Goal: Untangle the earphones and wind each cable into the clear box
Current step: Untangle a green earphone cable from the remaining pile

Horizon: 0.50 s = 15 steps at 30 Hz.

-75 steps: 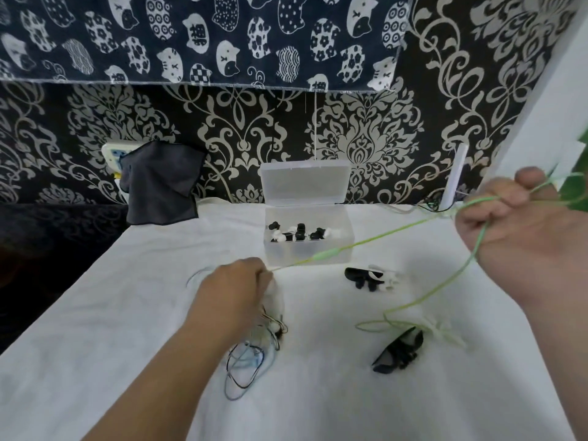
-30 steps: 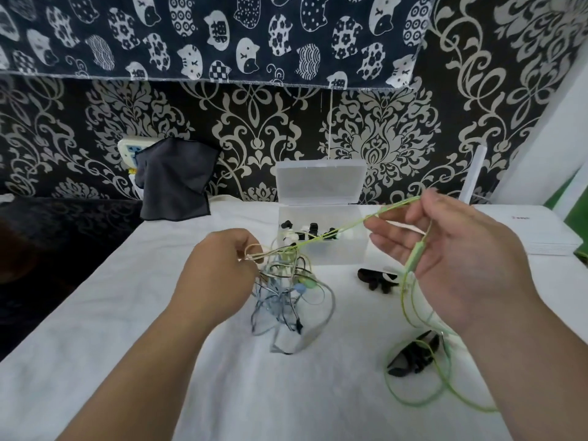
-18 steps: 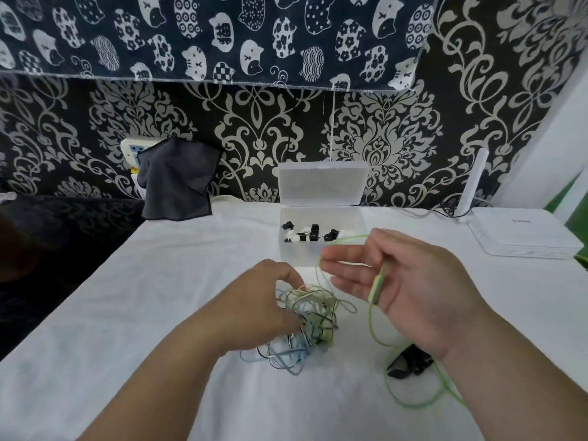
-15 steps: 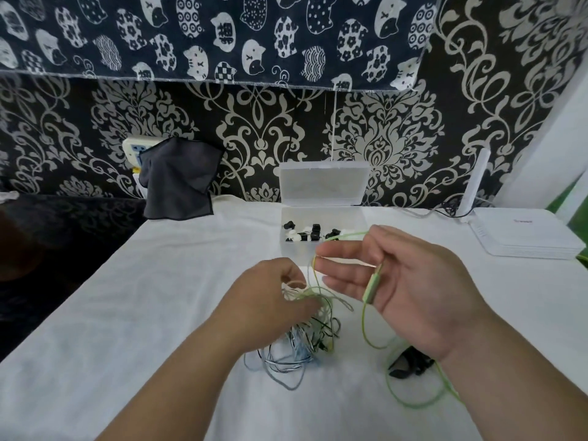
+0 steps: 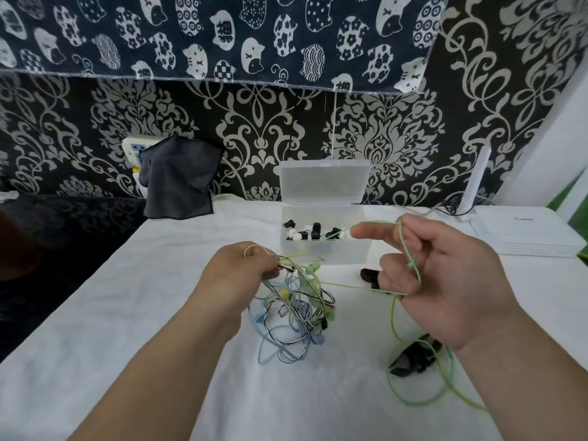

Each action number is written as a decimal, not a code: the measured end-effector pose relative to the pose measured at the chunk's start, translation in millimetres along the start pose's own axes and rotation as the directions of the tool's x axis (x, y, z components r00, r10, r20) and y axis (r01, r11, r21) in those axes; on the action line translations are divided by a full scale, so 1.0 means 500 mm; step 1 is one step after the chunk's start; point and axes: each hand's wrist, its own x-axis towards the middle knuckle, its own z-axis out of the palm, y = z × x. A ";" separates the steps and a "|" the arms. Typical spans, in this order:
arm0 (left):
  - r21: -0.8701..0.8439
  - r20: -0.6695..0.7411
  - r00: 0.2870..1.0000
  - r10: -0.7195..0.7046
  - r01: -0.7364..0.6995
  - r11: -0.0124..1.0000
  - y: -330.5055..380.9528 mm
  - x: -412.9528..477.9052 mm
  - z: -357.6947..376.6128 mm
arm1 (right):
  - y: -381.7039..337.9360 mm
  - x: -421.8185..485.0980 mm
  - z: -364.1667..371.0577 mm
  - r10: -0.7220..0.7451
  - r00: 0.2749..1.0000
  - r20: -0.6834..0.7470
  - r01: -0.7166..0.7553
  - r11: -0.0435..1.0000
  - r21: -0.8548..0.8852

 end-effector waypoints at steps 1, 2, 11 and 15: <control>0.003 -0.028 1.000 0.002 -0.002 1.000 -0.002 0.000 0.000 | 0.004 0.002 0.002 -0.024 0.999 -0.034 0.024 1.000 -0.014; -0.002 -0.046 0.999 0.012 -0.012 1.000 -0.001 -0.002 0.000 | 0.008 0.005 0.002 -0.046 0.996 -0.072 0.045 0.999 -0.011; 0.216 0.016 0.988 0.153 -0.153 0.964 0.008 -0.026 0.007 | 0.003 0.001 0.014 -0.006 1.000 0.008 0.005 0.983 0.183; 0.181 0.090 0.982 0.164 -0.178 0.967 0.006 -0.021 0.003 | -0.006 -0.005 0.007 0.003 1.000 -0.013 -0.002 0.993 0.117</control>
